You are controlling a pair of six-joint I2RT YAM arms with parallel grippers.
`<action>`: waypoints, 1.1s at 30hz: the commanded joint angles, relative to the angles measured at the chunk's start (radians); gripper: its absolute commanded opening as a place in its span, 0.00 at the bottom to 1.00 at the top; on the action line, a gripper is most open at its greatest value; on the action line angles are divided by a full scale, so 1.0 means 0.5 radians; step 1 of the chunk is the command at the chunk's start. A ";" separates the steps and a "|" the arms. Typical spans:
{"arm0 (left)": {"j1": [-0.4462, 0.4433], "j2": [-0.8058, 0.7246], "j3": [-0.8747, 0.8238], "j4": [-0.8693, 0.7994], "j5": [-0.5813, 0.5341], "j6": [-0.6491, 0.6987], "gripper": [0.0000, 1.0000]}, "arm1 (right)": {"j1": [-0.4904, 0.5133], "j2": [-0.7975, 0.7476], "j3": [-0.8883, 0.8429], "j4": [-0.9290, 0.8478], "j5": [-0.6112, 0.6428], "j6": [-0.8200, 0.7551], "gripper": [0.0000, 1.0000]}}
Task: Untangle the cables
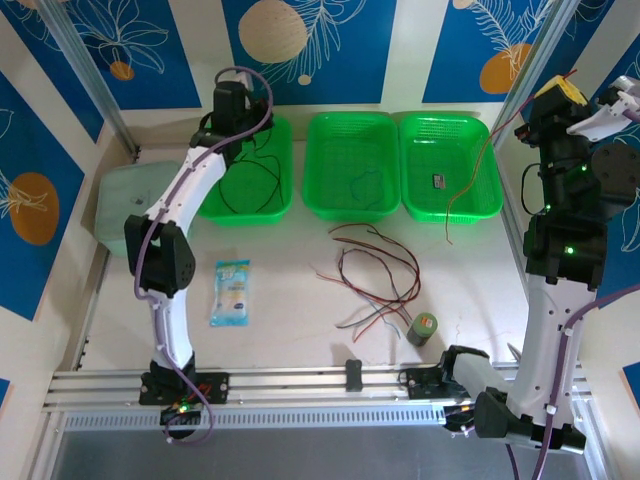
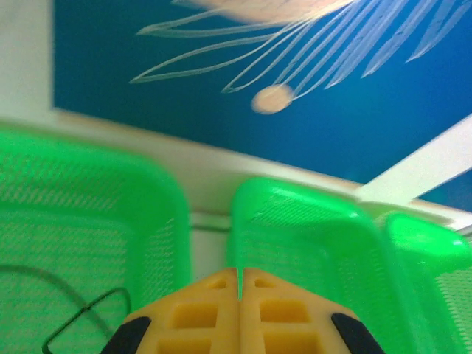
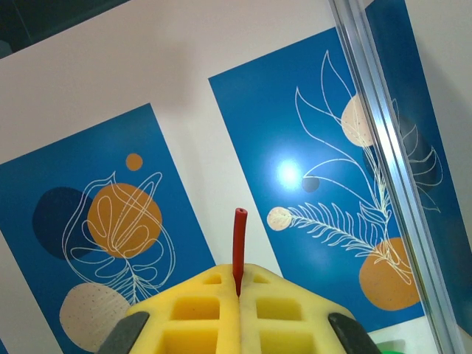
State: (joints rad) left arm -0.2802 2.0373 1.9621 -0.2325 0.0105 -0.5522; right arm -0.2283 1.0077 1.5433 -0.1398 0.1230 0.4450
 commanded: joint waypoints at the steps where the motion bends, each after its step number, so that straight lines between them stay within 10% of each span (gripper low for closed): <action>1: 0.046 -0.137 -0.115 -0.014 -0.090 -0.072 0.00 | 0.008 -0.016 -0.002 0.037 0.004 -0.010 0.00; 15: 0.143 0.104 -0.440 -0.180 -0.068 -0.190 0.01 | 0.033 0.082 0.155 -0.034 -0.089 0.025 0.00; 24: 0.159 0.195 -0.488 -0.264 -0.032 -0.132 0.50 | 0.072 0.180 0.266 -0.070 -0.132 0.026 0.00; 33: 0.159 0.008 -0.429 -0.317 -0.148 0.050 0.64 | 0.133 0.334 0.455 -0.086 -0.133 -0.047 0.00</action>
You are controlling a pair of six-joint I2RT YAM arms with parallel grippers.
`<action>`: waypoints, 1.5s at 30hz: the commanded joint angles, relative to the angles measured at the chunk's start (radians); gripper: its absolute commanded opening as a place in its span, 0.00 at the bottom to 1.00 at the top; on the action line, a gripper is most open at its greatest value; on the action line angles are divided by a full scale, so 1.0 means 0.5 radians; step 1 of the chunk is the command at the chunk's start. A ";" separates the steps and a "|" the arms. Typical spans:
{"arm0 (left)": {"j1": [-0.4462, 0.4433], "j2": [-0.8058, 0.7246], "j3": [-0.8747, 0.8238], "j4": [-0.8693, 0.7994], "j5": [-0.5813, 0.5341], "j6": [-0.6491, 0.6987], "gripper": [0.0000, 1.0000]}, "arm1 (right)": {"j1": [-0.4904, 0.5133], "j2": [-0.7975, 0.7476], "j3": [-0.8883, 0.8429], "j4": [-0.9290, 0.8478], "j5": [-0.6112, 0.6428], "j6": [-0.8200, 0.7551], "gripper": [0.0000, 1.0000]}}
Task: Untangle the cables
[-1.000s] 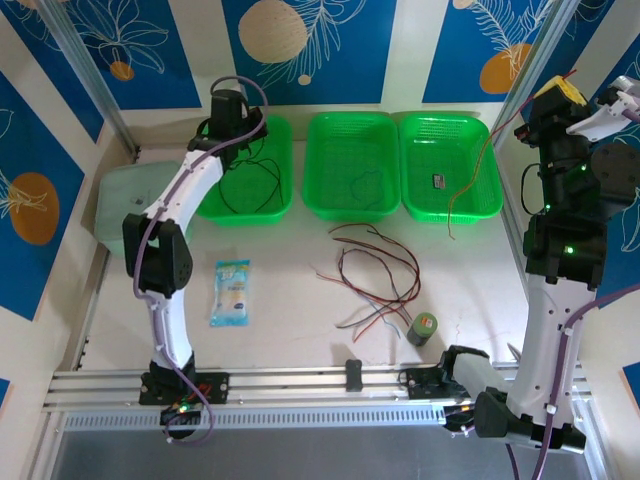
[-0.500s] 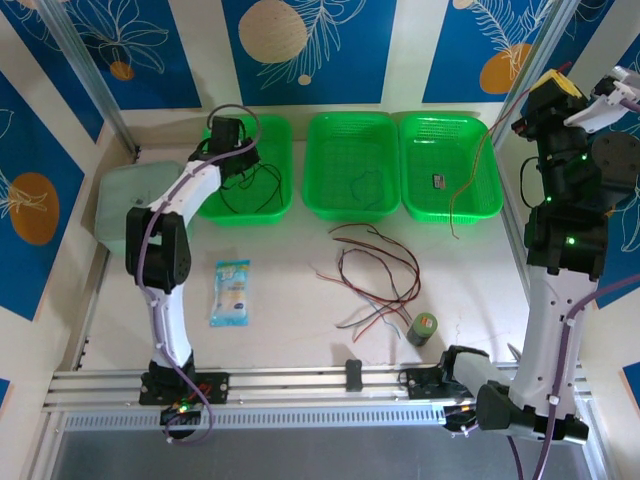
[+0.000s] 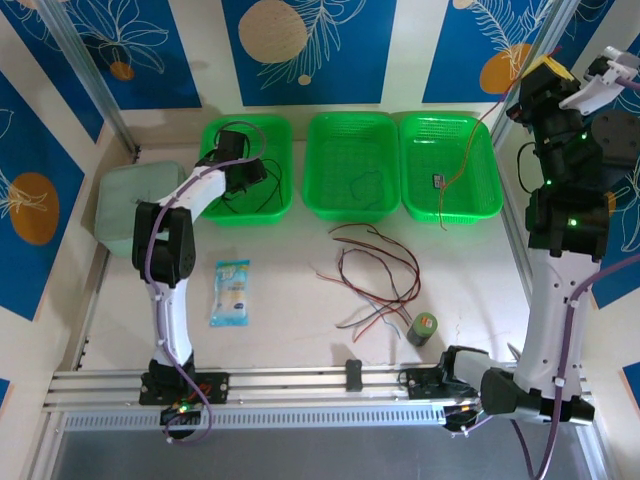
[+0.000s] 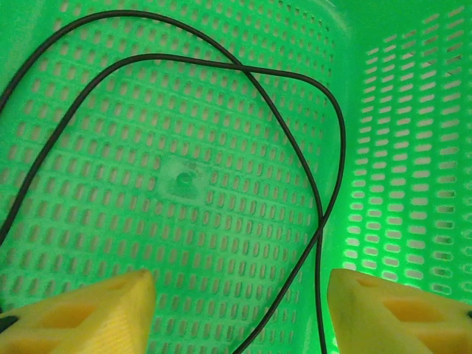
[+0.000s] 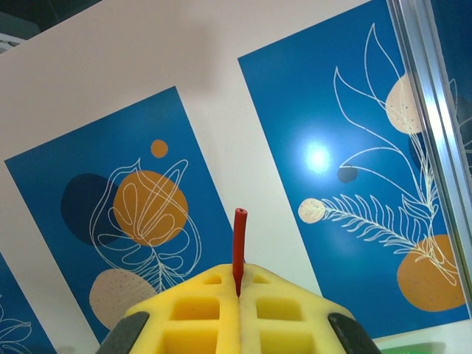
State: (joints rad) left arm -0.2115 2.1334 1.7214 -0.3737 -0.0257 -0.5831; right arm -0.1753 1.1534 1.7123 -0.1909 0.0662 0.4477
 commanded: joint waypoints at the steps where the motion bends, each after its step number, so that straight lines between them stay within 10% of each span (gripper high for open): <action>1: 0.021 -0.222 0.049 -0.029 -0.093 0.132 0.64 | 0.036 0.073 0.149 0.018 -0.009 -0.071 0.00; 23: -0.011 -1.102 -0.436 0.126 -0.032 0.289 0.68 | 0.007 0.838 0.709 0.256 0.168 -0.277 0.00; 45: -0.076 -1.448 -0.833 0.070 -0.026 0.260 0.70 | 0.155 0.849 -0.798 0.564 0.956 -0.310 0.00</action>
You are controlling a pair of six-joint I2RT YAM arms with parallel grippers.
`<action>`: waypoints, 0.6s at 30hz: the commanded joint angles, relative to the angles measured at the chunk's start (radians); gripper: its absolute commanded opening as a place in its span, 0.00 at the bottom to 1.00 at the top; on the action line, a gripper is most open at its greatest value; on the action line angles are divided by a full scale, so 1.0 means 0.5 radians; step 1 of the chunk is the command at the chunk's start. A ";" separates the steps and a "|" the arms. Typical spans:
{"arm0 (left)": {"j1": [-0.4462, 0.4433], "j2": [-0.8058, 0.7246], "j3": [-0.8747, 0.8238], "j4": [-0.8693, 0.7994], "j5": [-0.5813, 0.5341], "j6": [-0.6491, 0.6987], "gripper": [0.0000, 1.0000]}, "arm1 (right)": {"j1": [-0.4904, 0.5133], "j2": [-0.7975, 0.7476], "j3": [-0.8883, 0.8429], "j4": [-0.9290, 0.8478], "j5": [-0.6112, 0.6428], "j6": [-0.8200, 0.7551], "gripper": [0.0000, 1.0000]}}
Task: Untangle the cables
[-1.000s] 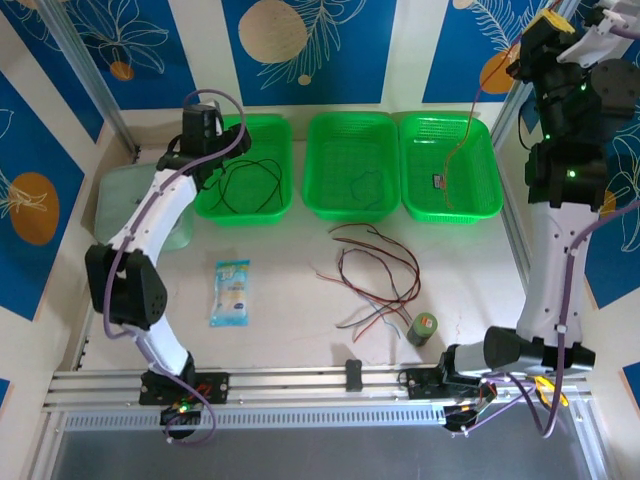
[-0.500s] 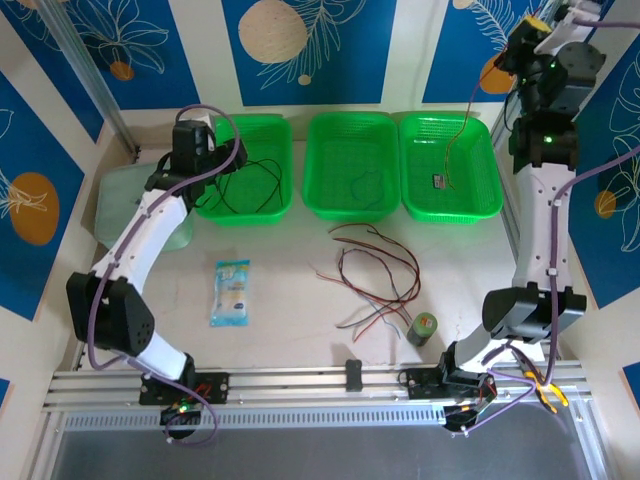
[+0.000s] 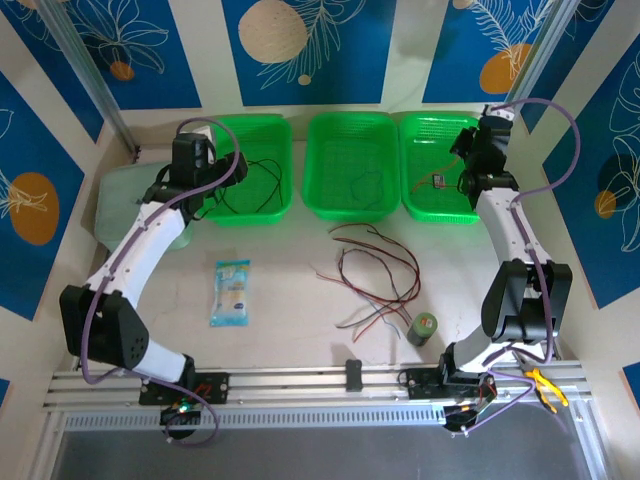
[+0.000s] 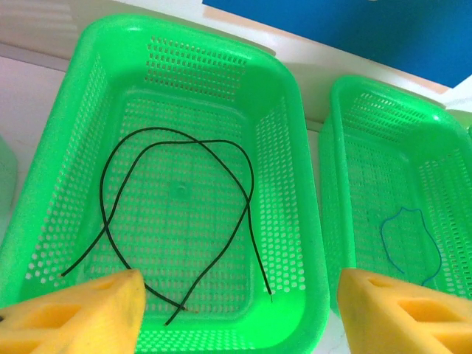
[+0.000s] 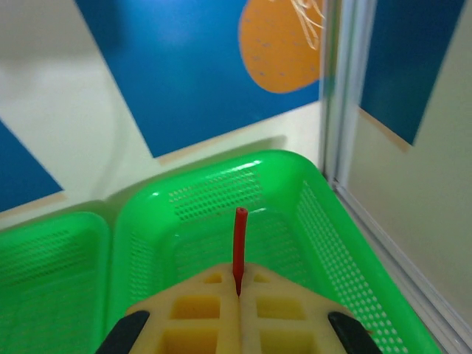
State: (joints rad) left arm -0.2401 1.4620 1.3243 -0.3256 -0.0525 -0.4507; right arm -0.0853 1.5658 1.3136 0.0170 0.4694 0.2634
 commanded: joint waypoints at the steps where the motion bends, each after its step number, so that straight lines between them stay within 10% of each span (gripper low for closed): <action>1: -0.019 -0.116 -0.051 -0.029 0.030 -0.012 0.70 | -0.041 0.052 0.010 0.109 0.133 0.088 0.00; 18: -0.114 -0.244 -0.167 -0.105 -0.022 -0.022 0.72 | -0.235 0.778 0.537 -0.600 -0.365 0.387 0.00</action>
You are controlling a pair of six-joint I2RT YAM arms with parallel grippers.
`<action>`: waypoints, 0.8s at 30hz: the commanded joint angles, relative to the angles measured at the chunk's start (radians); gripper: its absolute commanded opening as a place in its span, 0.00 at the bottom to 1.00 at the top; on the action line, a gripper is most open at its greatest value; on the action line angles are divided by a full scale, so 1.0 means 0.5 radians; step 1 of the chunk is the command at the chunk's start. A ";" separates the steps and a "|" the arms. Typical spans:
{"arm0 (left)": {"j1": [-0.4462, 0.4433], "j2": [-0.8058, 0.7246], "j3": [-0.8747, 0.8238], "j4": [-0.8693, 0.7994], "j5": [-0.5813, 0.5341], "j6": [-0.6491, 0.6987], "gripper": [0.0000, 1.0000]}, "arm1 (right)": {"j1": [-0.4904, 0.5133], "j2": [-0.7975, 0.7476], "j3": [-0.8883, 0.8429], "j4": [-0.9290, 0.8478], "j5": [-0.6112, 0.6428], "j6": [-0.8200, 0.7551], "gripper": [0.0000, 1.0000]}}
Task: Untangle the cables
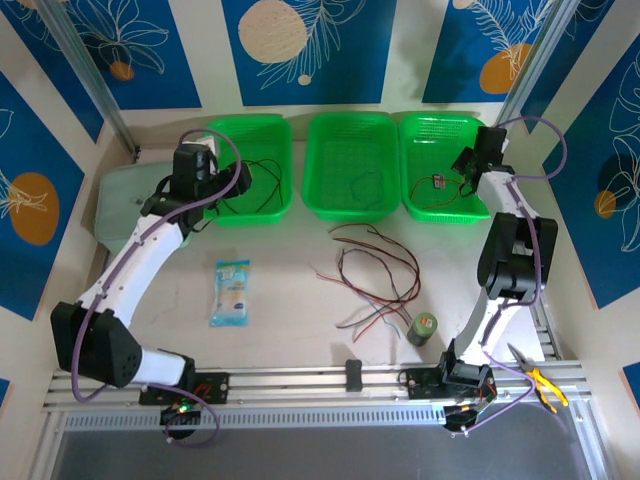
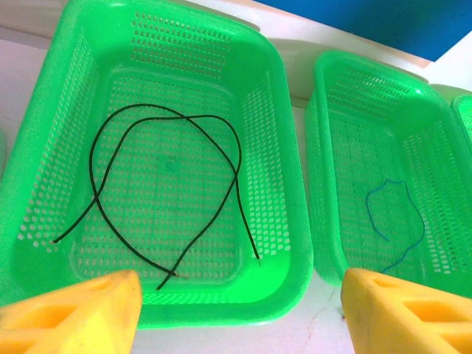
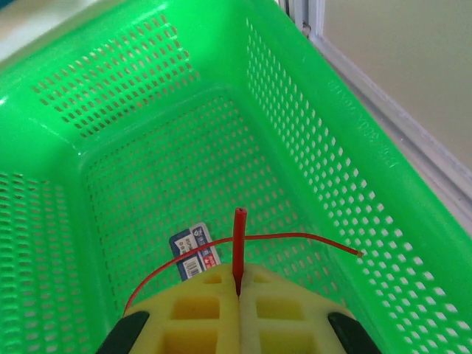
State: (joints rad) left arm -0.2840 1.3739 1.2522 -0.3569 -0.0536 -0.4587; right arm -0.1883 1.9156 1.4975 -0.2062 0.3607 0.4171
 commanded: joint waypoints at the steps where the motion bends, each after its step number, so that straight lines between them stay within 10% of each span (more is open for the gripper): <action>1: -0.032 -0.069 -0.022 -0.052 -0.026 0.000 0.72 | -0.034 0.126 0.240 -0.219 -0.167 0.085 0.00; 10: -0.139 -0.079 -0.047 -0.093 -0.234 0.080 0.73 | -0.035 0.600 0.860 -0.871 -0.255 0.092 0.22; 14: -0.181 -0.070 -0.044 -0.105 -0.266 0.089 0.73 | -0.031 0.633 0.903 -0.919 -0.258 0.089 0.56; 24: -0.281 -0.010 -0.004 -0.131 -0.311 0.086 0.75 | -0.016 0.544 1.061 -1.007 -0.215 0.005 0.99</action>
State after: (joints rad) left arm -0.4065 1.3567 1.2358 -0.3912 -0.1814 -0.4351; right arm -0.2039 2.2337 1.9793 -0.6792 0.2543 0.4458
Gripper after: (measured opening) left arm 0.752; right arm 0.990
